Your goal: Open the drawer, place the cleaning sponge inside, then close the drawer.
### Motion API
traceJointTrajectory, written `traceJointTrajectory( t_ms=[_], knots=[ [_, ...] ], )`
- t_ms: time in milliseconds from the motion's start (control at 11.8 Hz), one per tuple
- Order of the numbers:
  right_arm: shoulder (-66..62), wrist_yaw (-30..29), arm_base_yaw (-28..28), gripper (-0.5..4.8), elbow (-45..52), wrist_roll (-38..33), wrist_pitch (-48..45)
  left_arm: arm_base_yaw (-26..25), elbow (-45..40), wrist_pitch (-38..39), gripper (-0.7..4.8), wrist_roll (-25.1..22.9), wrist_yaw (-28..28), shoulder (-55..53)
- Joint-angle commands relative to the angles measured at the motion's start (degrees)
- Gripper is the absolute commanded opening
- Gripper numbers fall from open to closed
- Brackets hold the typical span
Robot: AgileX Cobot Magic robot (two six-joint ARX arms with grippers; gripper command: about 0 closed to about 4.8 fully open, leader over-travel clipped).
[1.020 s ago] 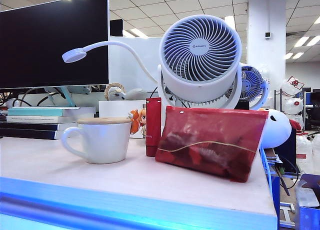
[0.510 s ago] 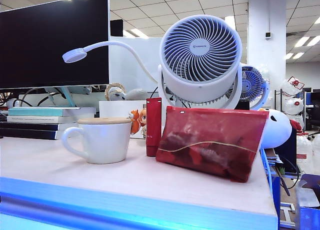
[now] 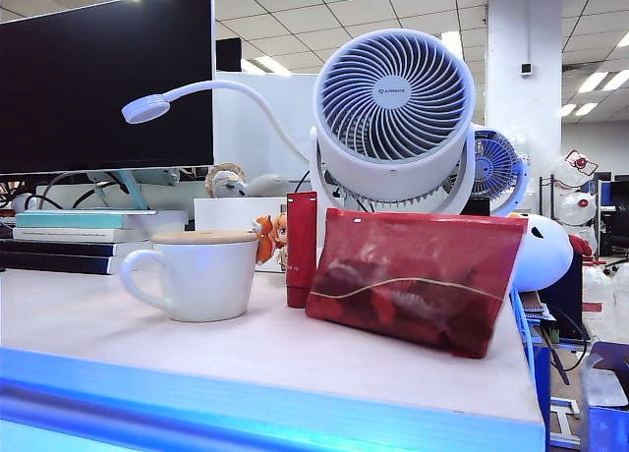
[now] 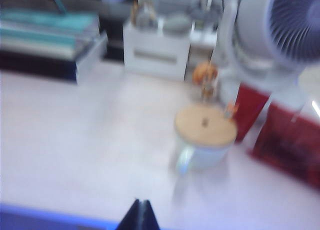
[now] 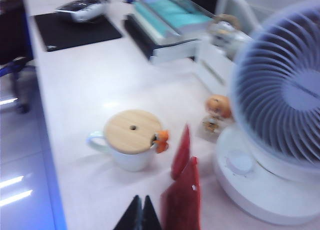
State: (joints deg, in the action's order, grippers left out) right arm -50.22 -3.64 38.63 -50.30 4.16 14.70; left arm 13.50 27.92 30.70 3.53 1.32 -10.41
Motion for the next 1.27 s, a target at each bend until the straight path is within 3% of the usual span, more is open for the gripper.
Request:
traceJointTrajectory(
  t_ms=[85,595,935,1105,1190,1274],
  knots=[
    [4.8,0.4,0.2,-0.01,12.5,-2.5,-6.3,0.0,-14.8,-10.6,-0.04,1.4,1.2,-0.1],
    [8.8,2.6,0.2,-0.01,14.6,-3.1,-13.7,0.0,-15.2,-6.3,-0.04,2.1,2.8,0.0],
    [20.2,10.3,-0.3,-0.01,16.5,-3.6,-1.7,0.0,-15.2,-6.4,-0.04,2.1,2.8,0.0],
    [30.9,10.8,-5.9,-0.01,28.9,-6.6,-8.7,-0.1,-15.2,-6.4,-0.04,2.1,2.8,0.0],
    [36.2,10.8,-11.4,-0.01,34.6,-7.4,-8.7,-0.1,-15.2,-6.4,-0.04,2.1,2.8,0.0],
    [37.8,11.1,-13.1,-0.01,36.2,-7.4,-8.8,-0.1,-15.2,-6.4,-0.04,2.1,2.8,0.0]
  ],
)
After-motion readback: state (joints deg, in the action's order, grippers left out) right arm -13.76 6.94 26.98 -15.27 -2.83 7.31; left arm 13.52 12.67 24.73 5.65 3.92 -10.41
